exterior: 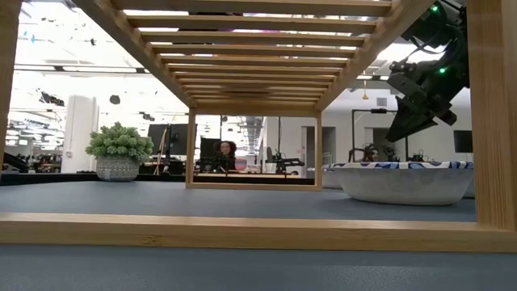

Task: Place and stack bowls onto a shelf
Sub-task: Stack the small violet bowl on top of the small blue bowl, then put the top left big white and blue bowl on the shelf

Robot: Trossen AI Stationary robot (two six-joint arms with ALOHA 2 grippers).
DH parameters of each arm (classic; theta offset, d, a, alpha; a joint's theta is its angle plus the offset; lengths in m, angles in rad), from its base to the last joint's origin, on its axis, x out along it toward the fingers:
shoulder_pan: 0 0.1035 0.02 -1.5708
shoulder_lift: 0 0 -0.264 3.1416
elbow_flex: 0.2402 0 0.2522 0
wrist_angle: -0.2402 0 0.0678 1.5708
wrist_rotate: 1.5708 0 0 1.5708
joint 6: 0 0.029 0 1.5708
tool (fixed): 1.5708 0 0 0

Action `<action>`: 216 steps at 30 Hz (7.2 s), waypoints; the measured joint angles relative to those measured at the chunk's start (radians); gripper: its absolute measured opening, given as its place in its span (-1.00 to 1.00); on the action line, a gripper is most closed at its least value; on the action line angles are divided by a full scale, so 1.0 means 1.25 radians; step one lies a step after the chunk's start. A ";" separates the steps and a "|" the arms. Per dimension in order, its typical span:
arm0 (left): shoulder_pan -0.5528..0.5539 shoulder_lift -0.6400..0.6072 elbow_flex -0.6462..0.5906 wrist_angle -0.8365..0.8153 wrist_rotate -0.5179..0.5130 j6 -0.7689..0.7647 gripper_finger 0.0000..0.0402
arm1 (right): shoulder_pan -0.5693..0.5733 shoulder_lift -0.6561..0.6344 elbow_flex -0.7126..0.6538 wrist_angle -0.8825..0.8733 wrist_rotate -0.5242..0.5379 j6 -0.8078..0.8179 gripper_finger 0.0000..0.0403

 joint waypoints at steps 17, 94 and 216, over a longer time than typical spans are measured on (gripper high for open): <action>0.007 -0.003 0.000 -0.008 0.077 0.070 -0.38 | 0.000 0.000 0.000 0.044 0.035 -0.042 -0.66; 0.130 0.000 0.149 0.313 -0.036 -0.182 -0.35 | -0.020 0.321 0.616 0.009 0.290 -1.089 -0.90; 0.160 0.014 0.176 0.524 -0.092 -0.148 -1.00 | 0.131 0.296 0.629 0.036 0.324 -0.843 0.10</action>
